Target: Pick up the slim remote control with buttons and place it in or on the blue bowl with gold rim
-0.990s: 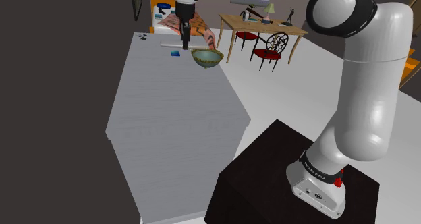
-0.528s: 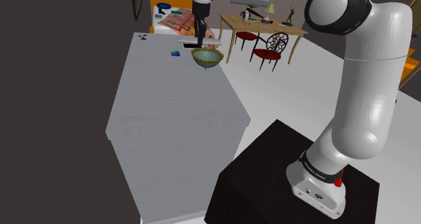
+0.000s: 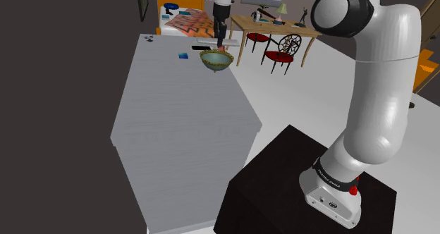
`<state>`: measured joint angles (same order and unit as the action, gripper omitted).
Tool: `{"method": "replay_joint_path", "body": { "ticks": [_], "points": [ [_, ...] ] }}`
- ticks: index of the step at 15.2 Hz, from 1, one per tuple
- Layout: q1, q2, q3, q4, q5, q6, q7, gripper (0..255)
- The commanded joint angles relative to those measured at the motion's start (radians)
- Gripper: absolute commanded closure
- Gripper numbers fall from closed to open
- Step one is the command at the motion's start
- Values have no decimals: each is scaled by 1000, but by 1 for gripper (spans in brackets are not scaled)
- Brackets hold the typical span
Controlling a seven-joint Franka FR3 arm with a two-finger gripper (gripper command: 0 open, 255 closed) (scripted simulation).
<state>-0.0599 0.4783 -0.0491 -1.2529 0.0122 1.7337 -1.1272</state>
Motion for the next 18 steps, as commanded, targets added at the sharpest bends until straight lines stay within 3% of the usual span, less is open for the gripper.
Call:
{"method": "replay_joint_path", "body": {
  "ticks": [1,11,18],
  "points": [
    [-1,-3,0,-29,0,26,-3,255],
    [0,4,0,-148,1,153,-3,255],
    [0,4,0,-148,1,153,-3,255]
  ]
}}
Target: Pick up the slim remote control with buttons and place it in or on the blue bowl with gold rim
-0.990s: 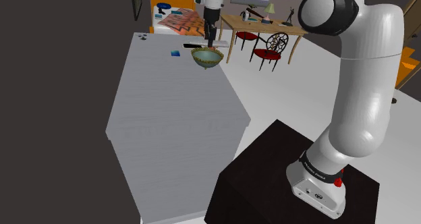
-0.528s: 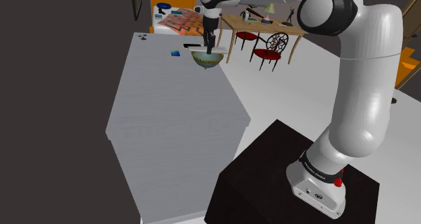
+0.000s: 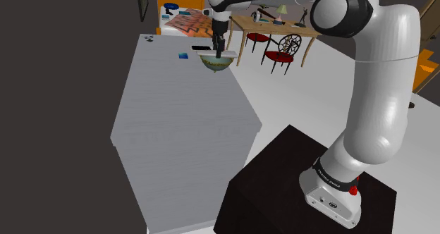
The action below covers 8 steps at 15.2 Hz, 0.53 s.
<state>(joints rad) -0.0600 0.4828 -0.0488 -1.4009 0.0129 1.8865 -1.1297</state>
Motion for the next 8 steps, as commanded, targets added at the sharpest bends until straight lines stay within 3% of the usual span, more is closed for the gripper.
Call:
{"method": "replay_joint_path", "body": {
  "ticks": [1,6,8],
  "points": [
    [0,0,0,0,0,0,0,0],
    [0,0,0,0,0,0,0,0],
    [0,-8,0,56,0,-63,0,0]
  ]
}}
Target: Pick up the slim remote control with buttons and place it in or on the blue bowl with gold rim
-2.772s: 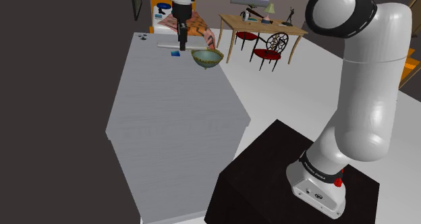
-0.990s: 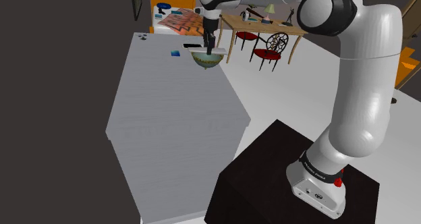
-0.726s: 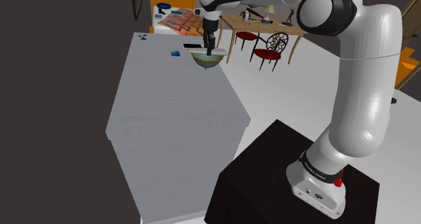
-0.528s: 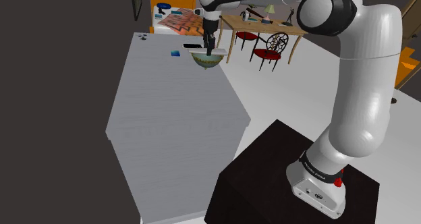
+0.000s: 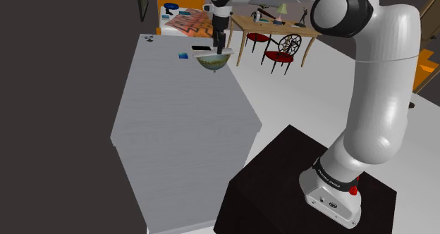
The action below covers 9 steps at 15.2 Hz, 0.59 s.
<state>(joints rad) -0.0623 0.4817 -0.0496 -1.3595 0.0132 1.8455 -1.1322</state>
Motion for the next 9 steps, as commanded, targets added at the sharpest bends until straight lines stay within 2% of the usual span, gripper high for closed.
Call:
{"method": "replay_joint_path", "body": {
  "ticks": [1,2,9],
  "points": [
    [2,-8,0,46,-1,-55,3,0],
    [2,-8,0,73,-1,-82,3,0],
    [2,-8,0,73,-1,-82,3,0]
  ]
}}
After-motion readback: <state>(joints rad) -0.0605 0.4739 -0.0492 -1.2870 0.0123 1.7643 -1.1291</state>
